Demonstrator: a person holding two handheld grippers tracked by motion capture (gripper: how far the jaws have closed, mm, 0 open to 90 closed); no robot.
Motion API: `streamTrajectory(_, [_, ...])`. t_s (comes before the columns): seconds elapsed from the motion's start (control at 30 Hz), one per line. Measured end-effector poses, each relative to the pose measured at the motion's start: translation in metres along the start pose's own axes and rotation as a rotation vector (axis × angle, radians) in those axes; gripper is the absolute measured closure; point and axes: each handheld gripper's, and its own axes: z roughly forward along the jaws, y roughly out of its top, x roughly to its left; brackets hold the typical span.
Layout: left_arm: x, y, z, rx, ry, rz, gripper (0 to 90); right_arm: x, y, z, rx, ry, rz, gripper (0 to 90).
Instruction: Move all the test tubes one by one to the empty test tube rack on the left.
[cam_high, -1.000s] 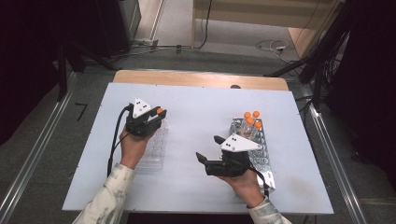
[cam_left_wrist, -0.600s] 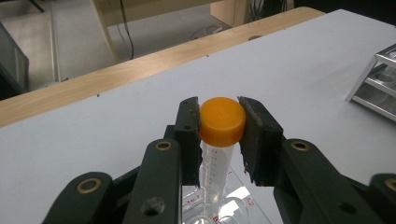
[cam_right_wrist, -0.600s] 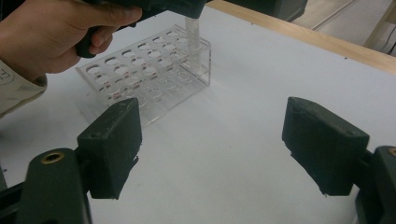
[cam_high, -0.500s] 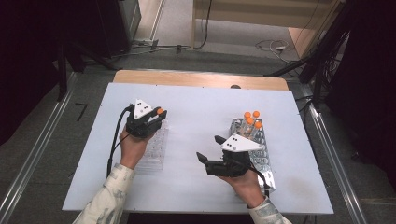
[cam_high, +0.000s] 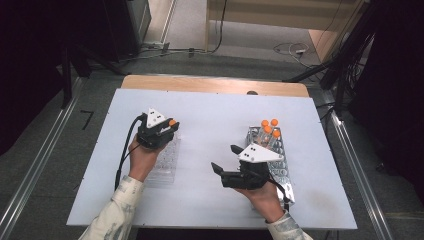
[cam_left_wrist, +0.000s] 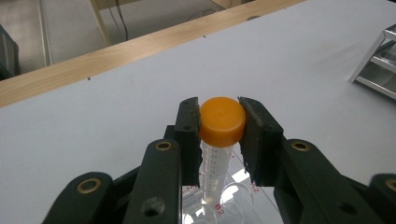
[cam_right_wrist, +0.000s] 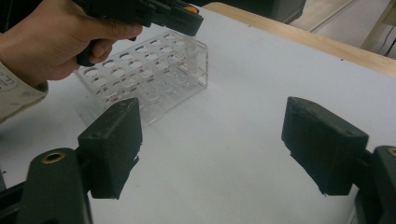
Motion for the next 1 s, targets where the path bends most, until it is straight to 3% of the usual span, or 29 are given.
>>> streamTrajectory(0.1, [0.001, 0.000, -0.001, 0.006, -0.001, -0.005, 67.6, 0.000, 0.000, 0.000, 0.001, 0.000, -0.001, 18.8])
streamTrajectory(0.17, [0.002, 0.000, -0.001, 0.008, -0.010, -0.016, 57.6, 0.000, 0.000, 0.000, 0.000, -0.001, -0.001, 18.8])
streamTrajectory(0.3, [0.006, 0.000, -0.002, 0.002, -0.006, -0.047, 46.6, -0.001, 0.000, -0.001, -0.001, -0.003, 0.003, 18.8])
streamTrajectory(0.47, [0.009, -0.002, -0.006, -0.017, 0.004, -0.069, 42.3, -0.002, 0.000, -0.003, -0.008, -0.005, 0.005, 18.8])
streamTrajectory(1.0, [0.027, -0.009, -0.035, -0.098, 0.011, -0.212, 27.4, -0.014, -0.001, -0.020, -0.037, -0.038, 0.023, 18.9])
